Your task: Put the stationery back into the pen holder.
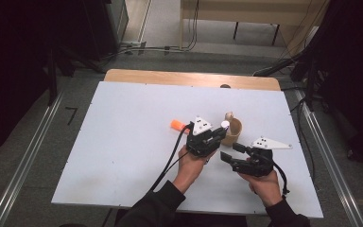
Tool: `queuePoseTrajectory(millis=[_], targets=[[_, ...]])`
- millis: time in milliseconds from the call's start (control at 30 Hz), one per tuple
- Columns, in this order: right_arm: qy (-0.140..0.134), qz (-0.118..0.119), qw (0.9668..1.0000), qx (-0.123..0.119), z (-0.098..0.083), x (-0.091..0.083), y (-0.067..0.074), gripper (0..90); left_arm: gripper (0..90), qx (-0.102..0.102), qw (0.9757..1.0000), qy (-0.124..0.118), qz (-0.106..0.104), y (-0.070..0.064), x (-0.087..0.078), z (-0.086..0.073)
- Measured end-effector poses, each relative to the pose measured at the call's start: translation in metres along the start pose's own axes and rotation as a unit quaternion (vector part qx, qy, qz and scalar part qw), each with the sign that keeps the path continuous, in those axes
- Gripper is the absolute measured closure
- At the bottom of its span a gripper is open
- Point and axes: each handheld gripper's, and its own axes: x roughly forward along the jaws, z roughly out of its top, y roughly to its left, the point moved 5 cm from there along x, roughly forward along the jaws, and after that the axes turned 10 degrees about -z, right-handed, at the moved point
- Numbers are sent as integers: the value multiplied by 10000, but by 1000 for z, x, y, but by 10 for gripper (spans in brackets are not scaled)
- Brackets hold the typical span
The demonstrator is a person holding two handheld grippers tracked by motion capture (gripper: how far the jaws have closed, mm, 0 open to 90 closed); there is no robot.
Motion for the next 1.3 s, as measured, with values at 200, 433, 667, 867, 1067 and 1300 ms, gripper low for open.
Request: queuePoseTrajectory(millis=[200,433,667,867,1067,1300], targets=[[15,119,9999,24,1,5,4,303,811,-17,10000,-20,-59,-1,6,-1],[37,327,9993,194,2,9,5,338,811,-12,9998,-118,-160,-5,7,0],[52,497,9983,304,3,12,6,382,811,75,9996,-153,-242,-10,9,0],[64,616,9977,288,3,13,6,473,811,115,9992,-206,-331,-15,8,1],[40,653,9974,303,2,13,5,631,809,137,9991,-242,-333,-17,5,2],[71,677,9962,549,1,12,-2,737,797,202,9986,-354,-343,-20,-2,5]])
